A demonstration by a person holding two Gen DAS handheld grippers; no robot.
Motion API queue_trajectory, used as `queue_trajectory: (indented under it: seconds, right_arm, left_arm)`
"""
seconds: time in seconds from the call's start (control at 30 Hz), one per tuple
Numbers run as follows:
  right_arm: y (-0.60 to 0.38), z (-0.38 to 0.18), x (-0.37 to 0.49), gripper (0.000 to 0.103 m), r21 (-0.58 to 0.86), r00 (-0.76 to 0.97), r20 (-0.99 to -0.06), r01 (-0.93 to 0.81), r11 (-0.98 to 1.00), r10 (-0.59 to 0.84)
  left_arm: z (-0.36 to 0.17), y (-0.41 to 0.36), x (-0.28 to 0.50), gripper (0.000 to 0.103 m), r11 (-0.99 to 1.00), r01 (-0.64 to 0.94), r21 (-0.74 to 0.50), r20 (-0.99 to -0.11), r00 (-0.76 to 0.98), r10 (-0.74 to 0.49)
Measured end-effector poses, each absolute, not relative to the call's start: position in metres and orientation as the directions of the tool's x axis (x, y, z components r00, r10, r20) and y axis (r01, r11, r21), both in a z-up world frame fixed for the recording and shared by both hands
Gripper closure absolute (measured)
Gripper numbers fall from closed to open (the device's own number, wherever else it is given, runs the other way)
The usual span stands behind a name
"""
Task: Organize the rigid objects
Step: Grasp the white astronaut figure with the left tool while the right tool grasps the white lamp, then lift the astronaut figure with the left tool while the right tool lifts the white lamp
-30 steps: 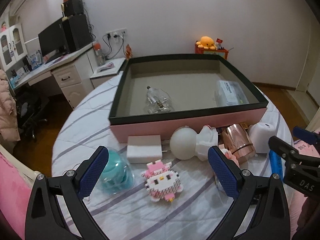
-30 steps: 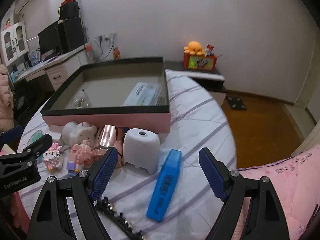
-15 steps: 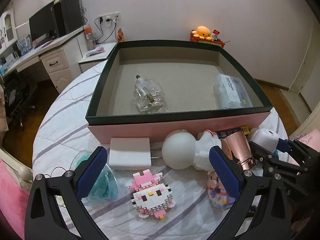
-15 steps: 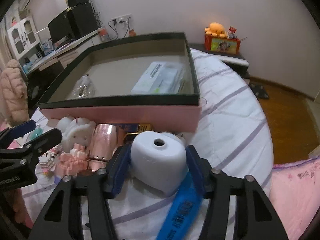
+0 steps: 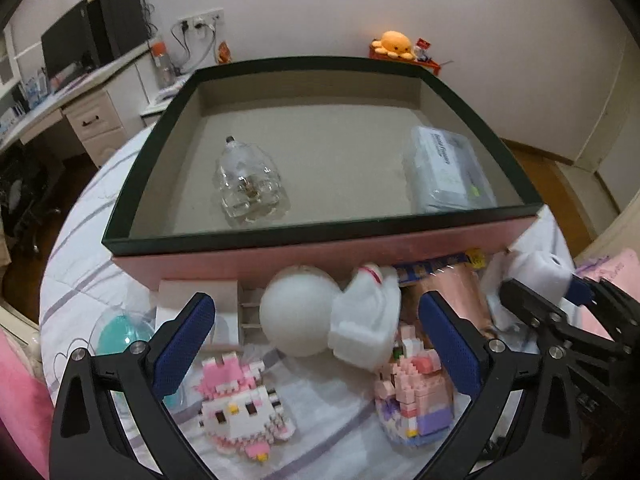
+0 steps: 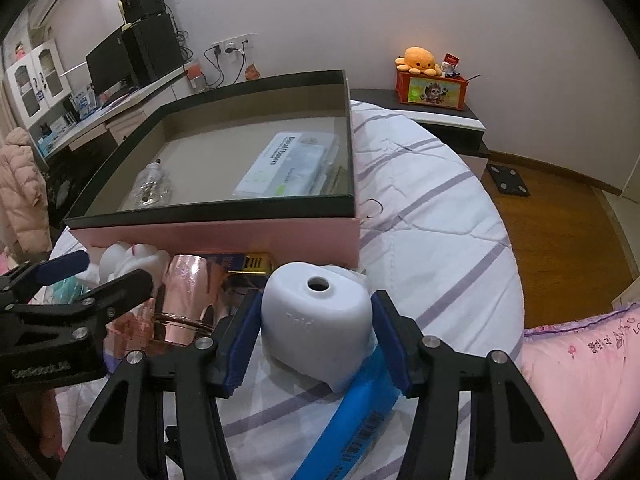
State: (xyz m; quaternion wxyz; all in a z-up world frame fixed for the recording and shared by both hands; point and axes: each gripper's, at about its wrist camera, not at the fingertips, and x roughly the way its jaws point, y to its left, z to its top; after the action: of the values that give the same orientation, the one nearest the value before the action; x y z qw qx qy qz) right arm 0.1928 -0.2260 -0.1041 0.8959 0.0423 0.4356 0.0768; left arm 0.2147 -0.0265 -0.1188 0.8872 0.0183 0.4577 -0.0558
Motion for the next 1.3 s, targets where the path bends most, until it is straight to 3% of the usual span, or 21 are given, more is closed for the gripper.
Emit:
queue_trajectory:
  seconds: [0.03, 0.1, 0.43, 0.77, 1.3]
  right_arm:
    - [-0.226, -0.104, 0.194, 0.046, 0.147, 0.607, -0.774, -0.102, 0.984, 0.179]
    - [-0.227, -0.104, 0.194, 0.046, 0.153, 0.606, -0.774, -0.103, 0.983, 0.184]
    - [-0.23, -0.104, 0.197, 0.046, 0.166, 0.608, -0.77, -0.1, 0.981, 0.192]
    - [-0.227, -0.086, 0.186, 0.046, 0.17, 0.656, -0.732, -0.088, 0.982, 0.186]
    - [-0.223, -0.015, 0.144, 0.046, 0.172, 0.794, -0.583, -0.088, 0.981, 0.174]
  left_arm:
    - [-0.12, -0.027, 0.216, 0.004, 0.993, 0.118, -0.029, -0.815, 0.573, -0.092]
    - [-0.119, -0.028, 0.218, 0.028, 0.99, 0.129, -0.064, -0.823, 0.554, -0.125]
    - [-0.113, -0.027, 0.209, 0.029, 0.99, 0.141, -0.028, -0.836, 0.539, -0.1]
    - [-0.095, -0.014, 0.199, 0.029, 0.994, 0.105, -0.001, -0.795, 0.603, -0.064]
    - [-0.029, 0.009, 0.151, 0.029, 0.997, 0.08, -0.02, -0.653, 0.753, -0.074]
